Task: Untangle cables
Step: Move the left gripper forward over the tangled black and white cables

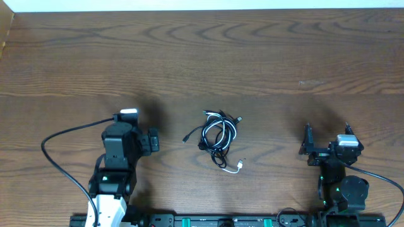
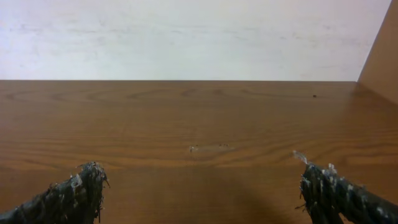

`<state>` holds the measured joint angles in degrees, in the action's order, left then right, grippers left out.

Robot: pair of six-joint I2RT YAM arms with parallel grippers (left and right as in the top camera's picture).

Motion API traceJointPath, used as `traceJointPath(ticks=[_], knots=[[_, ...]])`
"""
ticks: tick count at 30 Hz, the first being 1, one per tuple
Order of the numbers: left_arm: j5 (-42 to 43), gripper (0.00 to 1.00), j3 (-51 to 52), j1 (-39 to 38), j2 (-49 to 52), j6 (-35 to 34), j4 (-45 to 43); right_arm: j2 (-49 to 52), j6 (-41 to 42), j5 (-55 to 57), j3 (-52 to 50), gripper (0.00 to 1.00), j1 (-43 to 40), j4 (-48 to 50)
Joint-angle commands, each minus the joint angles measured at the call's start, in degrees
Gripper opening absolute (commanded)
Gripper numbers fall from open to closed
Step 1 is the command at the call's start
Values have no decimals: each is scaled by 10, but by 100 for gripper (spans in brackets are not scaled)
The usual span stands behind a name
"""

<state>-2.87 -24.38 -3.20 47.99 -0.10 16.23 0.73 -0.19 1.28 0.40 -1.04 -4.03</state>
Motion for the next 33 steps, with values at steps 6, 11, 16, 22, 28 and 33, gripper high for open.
traceJointPath(ticks=[6, 11, 16, 22, 28, 33], knots=[[38, 100, -63, 3, 83, 3, 29, -4, 10, -1, -1, 99, 0, -3], [40, 100, -99, 3, 144, 3, 54, -4, 10, -1, -1, 99, 0, -3], [75, 100, -121, 3, 197, 19, 62, -4, 10, -2, -1, 99, 0, -3], [81, 100, -149, 3, 248, 20, 82, -4, 10, -1, -1, 99, 0, -3], [84, 100, -158, 2, 267, 20, 78, -4, 10, -1, -1, 99, 0, -3], [85, 100, -158, 2, 266, 19, 70, -4, 10, -2, -1, 99, 0, -3]])
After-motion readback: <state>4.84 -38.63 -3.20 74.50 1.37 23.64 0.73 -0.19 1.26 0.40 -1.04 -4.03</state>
